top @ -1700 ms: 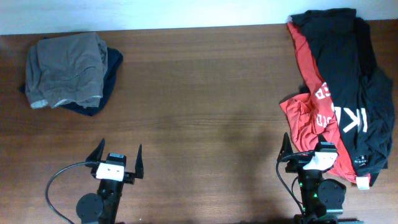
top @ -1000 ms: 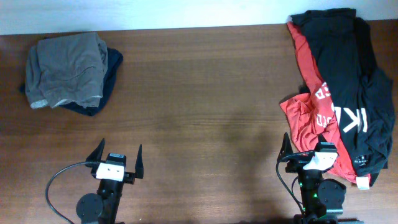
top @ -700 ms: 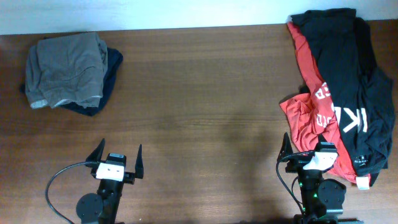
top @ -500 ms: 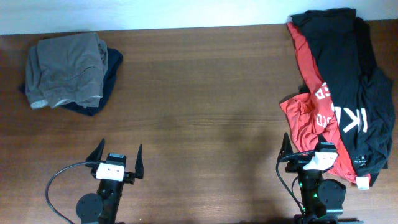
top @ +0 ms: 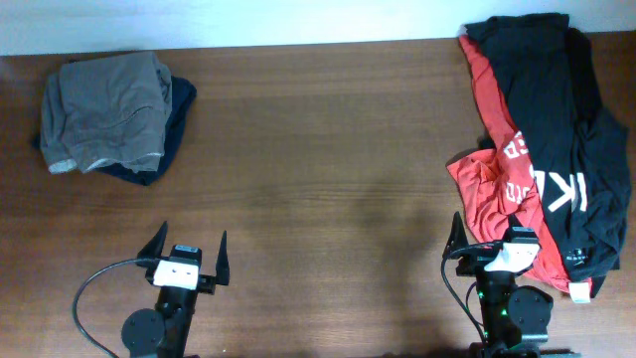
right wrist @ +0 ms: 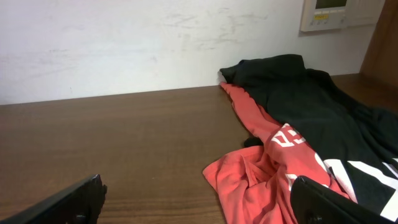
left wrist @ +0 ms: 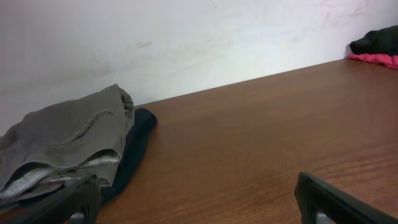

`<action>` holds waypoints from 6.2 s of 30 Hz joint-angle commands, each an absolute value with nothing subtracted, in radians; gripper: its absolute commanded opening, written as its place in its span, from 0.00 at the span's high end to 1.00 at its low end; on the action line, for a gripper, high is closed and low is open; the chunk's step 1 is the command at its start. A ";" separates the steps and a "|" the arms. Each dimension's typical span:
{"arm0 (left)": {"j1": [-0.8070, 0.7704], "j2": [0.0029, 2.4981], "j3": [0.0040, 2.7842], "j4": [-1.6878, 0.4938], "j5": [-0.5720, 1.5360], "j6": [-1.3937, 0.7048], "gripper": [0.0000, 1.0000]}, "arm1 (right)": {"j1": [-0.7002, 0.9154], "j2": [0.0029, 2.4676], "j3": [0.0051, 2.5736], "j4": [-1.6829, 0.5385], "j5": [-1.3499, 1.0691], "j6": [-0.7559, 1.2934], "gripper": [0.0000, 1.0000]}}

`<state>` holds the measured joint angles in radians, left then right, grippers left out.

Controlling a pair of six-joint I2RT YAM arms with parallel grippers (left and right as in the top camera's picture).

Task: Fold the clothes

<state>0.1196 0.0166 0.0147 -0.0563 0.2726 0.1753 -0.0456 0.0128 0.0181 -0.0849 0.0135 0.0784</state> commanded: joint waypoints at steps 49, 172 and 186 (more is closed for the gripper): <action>0.115 0.743 0.675 -0.251 0.389 0.159 0.01 | -0.054 0.788 1.148 -0.652 -0.015 0.010 0.01; 0.258 1.601 1.573 -0.788 0.508 0.233 0.11 | 0.448 1.953 2.102 -1.120 -0.178 0.200 0.96; 0.276 1.601 1.573 -0.787 0.463 0.233 0.11 | 0.680 2.080 2.102 -1.065 -0.211 0.220 0.96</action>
